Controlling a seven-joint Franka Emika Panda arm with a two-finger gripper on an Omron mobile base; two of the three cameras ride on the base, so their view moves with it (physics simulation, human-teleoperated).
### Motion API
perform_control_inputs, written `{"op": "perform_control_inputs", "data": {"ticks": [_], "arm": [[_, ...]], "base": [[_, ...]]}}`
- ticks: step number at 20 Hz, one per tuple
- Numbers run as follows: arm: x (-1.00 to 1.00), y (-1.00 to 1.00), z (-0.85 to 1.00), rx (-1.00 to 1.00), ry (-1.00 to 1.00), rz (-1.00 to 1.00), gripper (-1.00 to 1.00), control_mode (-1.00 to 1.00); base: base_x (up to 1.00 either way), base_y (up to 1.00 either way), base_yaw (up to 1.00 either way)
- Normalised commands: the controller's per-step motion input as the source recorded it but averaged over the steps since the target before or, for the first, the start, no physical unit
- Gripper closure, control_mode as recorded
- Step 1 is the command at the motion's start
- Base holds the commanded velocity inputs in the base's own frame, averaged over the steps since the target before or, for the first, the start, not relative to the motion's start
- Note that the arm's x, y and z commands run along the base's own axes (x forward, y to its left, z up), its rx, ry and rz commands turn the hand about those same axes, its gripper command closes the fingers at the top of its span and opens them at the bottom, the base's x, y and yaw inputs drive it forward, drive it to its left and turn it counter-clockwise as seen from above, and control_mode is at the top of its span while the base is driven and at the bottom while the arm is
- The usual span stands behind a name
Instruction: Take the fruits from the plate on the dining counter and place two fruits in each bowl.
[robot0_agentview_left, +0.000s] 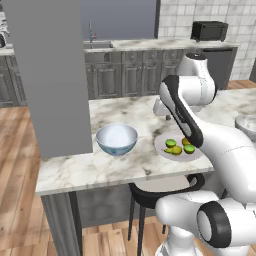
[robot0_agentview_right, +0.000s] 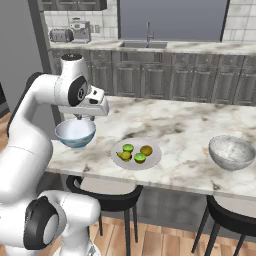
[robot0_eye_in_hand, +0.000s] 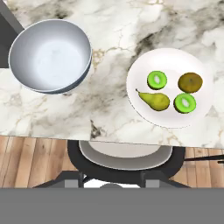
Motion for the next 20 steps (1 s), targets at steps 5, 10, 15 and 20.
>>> {"op": "perform_control_inputs", "data": {"ticks": [5, 10, 15, 20], "arm": [[-0.16, -0.13, -0.11, 0.0, 0.0, 0.0, -1.0, -1.0], [-0.21, -0.45, -0.26, 0.0, 0.03, 0.05, -1.0, -1.0], [-0.13, -0.45, -0.34, 0.0, 0.0, 0.09, -1.0, -1.0], [0.03, -0.28, -0.46, -0.04, 0.02, 0.06, -1.0, -1.0]], "base": [[0.0, 0.0, 0.0], [0.0, 0.0, 0.0], [0.0, 0.0, 0.0], [0.0, 0.0, 0.0]]}}
